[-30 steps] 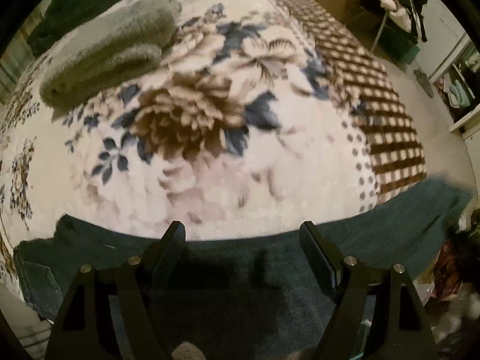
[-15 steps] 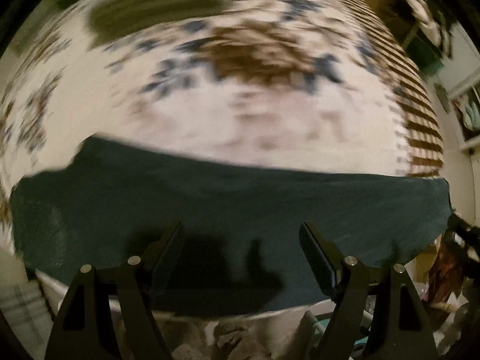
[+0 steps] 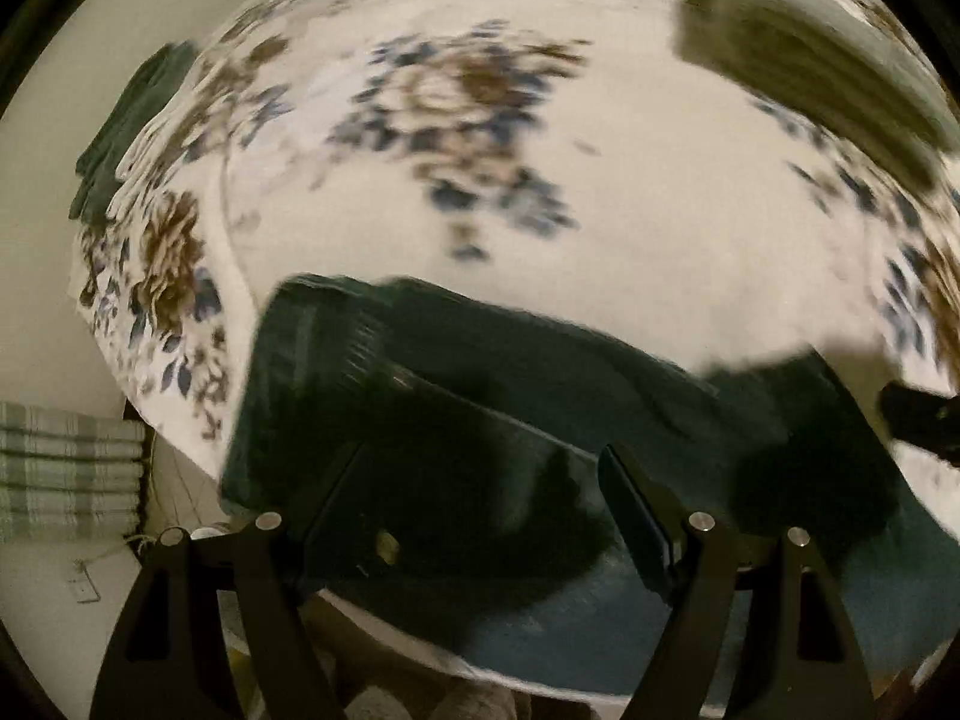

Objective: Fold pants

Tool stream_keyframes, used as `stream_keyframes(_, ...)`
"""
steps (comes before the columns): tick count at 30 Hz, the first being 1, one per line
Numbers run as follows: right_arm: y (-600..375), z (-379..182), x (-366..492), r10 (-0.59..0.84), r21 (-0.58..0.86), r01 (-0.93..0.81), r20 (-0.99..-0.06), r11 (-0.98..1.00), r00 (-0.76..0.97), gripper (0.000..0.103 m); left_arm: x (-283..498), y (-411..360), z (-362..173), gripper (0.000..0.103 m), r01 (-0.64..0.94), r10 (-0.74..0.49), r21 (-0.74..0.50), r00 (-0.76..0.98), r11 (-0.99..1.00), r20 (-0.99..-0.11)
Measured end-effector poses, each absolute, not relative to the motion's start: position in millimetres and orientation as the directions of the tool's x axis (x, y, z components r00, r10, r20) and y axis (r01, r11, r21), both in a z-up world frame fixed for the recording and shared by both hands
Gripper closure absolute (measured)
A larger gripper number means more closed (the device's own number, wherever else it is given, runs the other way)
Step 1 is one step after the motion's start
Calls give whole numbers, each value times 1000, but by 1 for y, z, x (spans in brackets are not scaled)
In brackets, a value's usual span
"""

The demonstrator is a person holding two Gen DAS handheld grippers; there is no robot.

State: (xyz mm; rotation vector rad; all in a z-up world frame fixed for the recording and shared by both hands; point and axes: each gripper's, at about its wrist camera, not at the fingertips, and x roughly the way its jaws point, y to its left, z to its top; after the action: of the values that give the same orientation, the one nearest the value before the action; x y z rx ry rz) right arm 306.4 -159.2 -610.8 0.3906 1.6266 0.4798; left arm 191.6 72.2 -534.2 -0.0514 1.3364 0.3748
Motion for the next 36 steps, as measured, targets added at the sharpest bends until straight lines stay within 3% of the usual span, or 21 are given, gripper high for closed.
stream_keyframes(2,-136,-633,324,500,518,-70,-848,853,-175,48,197,91,-538,26,-315,232,168,178,934,-956)
stream_keyframes(4,-115,-640,327,443,474,-158,-875,866,-196,90,200,106,-543,26,-330,224,159,170,931,-960)
stream_keyframes(5,-108,-638,326,403,437,-193,-895,879,-190,95,201,114,-545,26,-337,216,151,166,929,-962)
stream_keyframes(8,-108,-612,325,348,358,-230,-934,905,-84,98,204,135,-549,26,-351,197,130,161,927,-967)
stream_keyframes(12,-126,-608,321,361,363,-132,-932,922,-39,99,200,157,-550,26,-391,159,83,166,917,-973)
stream_keyframes(14,-126,-619,320,336,342,-115,-939,933,-67,98,198,169,-552,26,-409,151,76,156,910,-976)
stream_keyframes(17,-132,-618,325,350,352,-31,-935,935,-60,86,194,184,-552,26,-433,108,30,156,901,-982)
stream_keyframes(20,-154,-599,314,392,391,43,-920,919,-14,48,189,201,-551,26,-453,35,-50,179,890,-983)
stream_keyframes(28,-203,-595,240,433,433,253,-899,865,57,47,190,236,-592,27,-494,-148,-216,174,842,-974)
stream_keyframes(31,-224,-606,214,450,447,376,-889,812,85,47,192,239,-593,65,-445,-192,-276,224,852,-955)
stream_keyframes(36,-236,-623,188,441,442,453,-890,774,114,47,200,232,-593,63,-396,-131,-203,202,895,-971)
